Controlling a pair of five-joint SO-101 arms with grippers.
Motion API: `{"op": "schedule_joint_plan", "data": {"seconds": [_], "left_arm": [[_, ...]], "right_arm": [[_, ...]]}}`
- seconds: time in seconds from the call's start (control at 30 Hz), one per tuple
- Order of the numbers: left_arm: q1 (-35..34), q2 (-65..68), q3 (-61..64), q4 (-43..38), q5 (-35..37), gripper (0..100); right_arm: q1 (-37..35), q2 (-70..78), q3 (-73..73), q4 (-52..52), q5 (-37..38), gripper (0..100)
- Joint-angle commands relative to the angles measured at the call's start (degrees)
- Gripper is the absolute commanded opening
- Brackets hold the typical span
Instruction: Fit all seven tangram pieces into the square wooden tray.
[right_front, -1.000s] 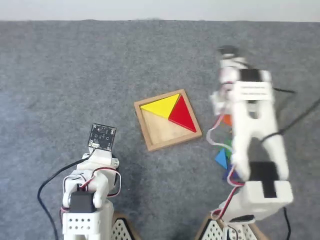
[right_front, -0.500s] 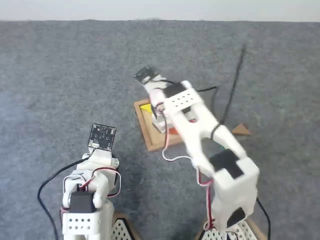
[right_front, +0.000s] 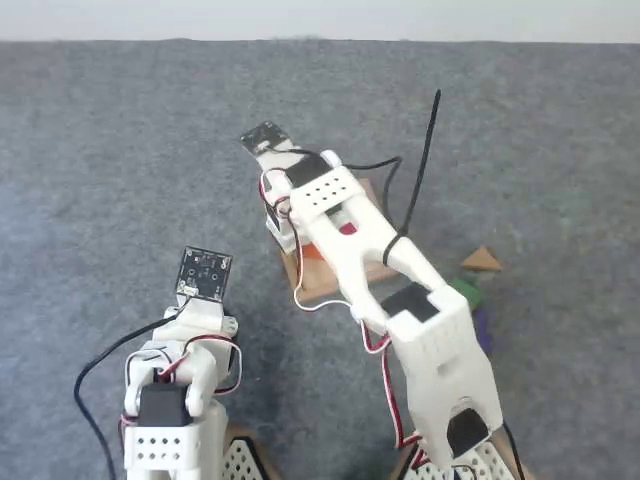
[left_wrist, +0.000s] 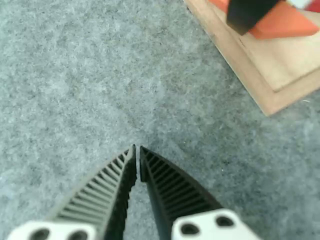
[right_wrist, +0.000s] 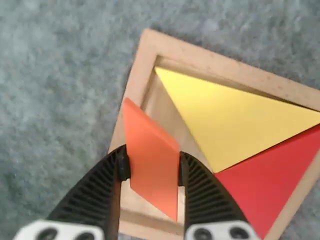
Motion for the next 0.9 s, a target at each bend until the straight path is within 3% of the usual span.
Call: {"op": "schedule_joint_plan", "data": {"seconds": [0.0,0.4,0.6,0.87], "left_arm": [[-0.18,-1.14,-0.66,0.26,0.53,1],[-0.18,-1.14,-0.66,0.26,0.53,1],[-0.18,-1.14,-0.66,0.26,0.53,1],[-0.18,-1.14,-0.66,0.26,0.53,1]], "right_arm": [[0.22,0.57,-7.65,2.42,-2.37,0.9],[-1.01,3.12,-9.49,3.65,0.18,1.2],[-1.01,3.21,-9.49,3.74,-0.18,15.1],[-1.1,3.38,-9.49,3.12,0.18,16.6]]}}
